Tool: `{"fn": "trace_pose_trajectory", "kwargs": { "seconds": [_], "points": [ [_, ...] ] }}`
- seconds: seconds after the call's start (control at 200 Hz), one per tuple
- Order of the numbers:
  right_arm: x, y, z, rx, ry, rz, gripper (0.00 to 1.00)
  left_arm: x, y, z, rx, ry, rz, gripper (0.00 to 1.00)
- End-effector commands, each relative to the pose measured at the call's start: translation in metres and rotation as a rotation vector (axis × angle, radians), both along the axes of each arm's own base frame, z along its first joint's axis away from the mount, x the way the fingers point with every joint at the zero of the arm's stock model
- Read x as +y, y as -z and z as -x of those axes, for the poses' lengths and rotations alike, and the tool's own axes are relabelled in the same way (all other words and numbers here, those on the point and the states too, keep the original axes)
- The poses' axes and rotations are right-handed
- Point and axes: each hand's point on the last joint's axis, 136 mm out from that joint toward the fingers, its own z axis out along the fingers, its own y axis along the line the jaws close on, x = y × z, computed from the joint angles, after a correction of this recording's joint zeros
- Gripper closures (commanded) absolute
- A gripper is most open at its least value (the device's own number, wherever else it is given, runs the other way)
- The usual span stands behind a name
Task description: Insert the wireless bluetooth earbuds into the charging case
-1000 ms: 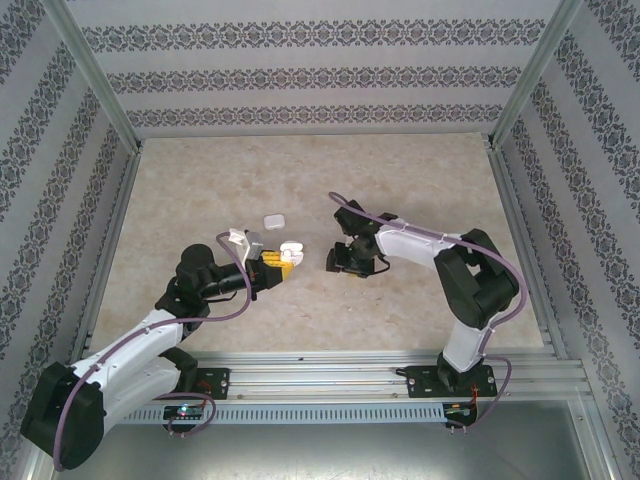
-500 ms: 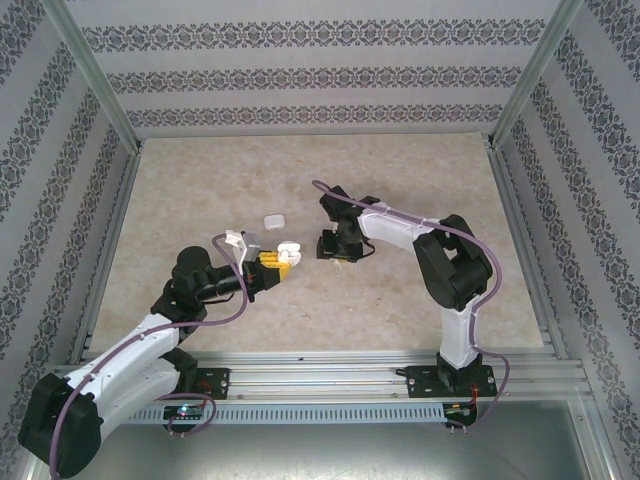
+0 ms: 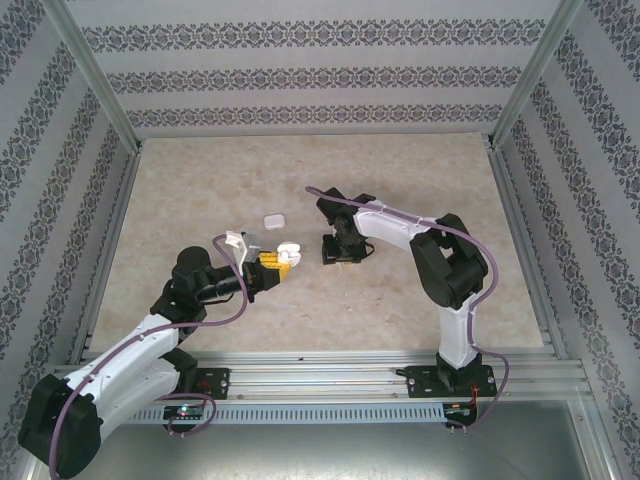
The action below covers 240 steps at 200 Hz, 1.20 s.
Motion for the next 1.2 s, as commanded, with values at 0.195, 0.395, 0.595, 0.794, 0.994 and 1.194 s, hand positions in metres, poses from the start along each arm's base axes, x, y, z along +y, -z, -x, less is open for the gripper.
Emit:
{"fn": "trace_pose_trajectory", "kwargs": {
  "seconds": [0.195, 0.395, 0.595, 0.794, 0.994, 1.194],
  "points": [
    [-0.001, 0.009, -0.004, 0.009, -0.080, 0.097, 0.60, 0.000, -0.003, 0.003, -0.015, 0.007, -0.003, 1.00],
    [0.000, 0.013, -0.003, 0.012, -0.093, 0.113, 0.67, 0.001, -0.002, 0.004, -0.014, 0.006, -0.006, 1.00],
    [-0.001, 0.013, 0.003, 0.014, -0.103, 0.124, 0.75, 0.000, -0.005, 0.003, -0.018, 0.005, -0.006, 1.00],
    [-0.001, -0.007, 0.001, -0.039, -0.109, 0.129, 0.78, 0.000, -0.006, 0.004, -0.018, 0.008, -0.006, 1.00],
    [-0.009, -0.050, -0.007, -0.167, -0.103, 0.123, 0.79, -0.001, -0.010, 0.003, -0.028, 0.009, 0.001, 1.00],
    [-0.011, -0.114, -0.009, -0.358, -0.116, 0.079, 0.79, -0.004, -0.022, 0.002, -0.036, 0.030, 0.031, 1.00]
  ]
}}
